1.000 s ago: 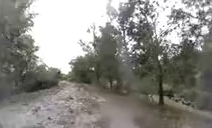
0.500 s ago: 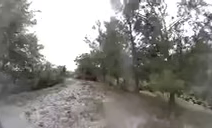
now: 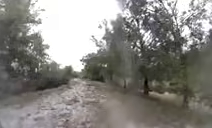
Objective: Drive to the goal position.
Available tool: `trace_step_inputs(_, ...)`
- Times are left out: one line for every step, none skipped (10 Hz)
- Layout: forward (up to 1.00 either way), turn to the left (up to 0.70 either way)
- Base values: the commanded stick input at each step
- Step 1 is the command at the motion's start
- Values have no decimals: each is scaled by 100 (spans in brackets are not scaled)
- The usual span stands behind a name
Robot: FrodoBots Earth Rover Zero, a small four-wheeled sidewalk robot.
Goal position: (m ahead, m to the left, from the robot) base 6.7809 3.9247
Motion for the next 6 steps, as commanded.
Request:
trace_step_inputs(60,15)
trace_step_inputs(60,15)
trace_step_inputs(60,15)
trace_step_inputs(60,15)
trace_step_inputs(60,15)
trace_step_inputs(60,15)
